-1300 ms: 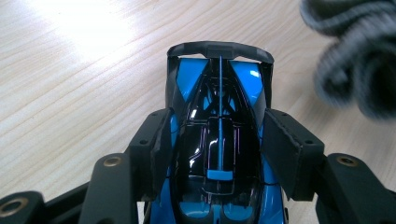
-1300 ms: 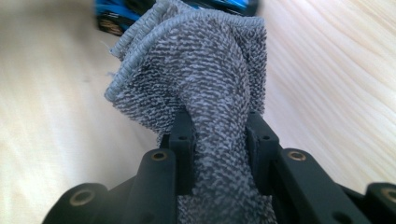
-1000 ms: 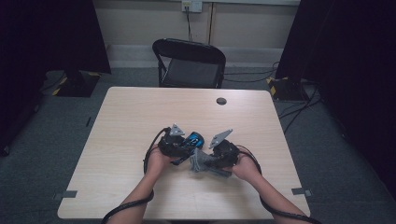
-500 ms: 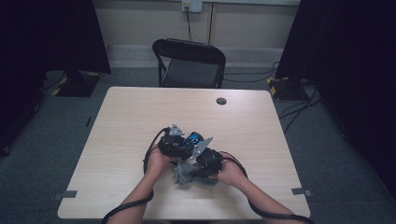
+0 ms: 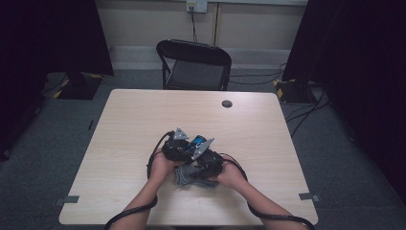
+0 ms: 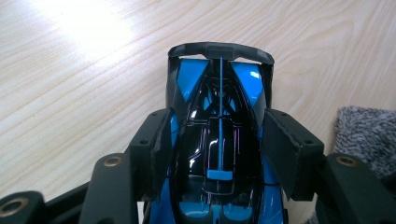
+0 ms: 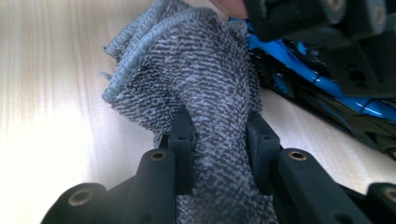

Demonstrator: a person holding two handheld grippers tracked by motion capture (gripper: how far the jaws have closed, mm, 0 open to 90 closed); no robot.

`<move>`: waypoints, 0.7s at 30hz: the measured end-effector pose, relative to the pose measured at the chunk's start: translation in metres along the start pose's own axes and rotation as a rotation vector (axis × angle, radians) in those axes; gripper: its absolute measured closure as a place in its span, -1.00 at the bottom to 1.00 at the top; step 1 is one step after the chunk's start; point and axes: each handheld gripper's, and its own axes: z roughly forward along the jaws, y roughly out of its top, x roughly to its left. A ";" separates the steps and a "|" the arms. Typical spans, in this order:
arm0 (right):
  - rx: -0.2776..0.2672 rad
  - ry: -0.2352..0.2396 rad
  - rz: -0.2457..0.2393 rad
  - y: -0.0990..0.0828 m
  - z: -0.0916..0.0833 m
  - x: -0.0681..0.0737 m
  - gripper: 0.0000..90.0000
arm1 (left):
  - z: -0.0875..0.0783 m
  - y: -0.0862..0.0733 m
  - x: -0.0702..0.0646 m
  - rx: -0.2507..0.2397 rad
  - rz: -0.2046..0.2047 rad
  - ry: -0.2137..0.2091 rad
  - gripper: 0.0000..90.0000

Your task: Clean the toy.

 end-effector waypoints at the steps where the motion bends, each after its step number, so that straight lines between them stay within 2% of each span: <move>1: -0.002 -0.007 0.006 0.000 0.000 -0.001 0.52 | 0.000 0.000 0.000 -0.001 0.001 0.002 -0.03; 21: 0.005 -0.056 0.027 -0.008 -0.008 -0.011 0.51 | 0.000 -0.001 0.000 -0.003 0.003 0.002 -0.03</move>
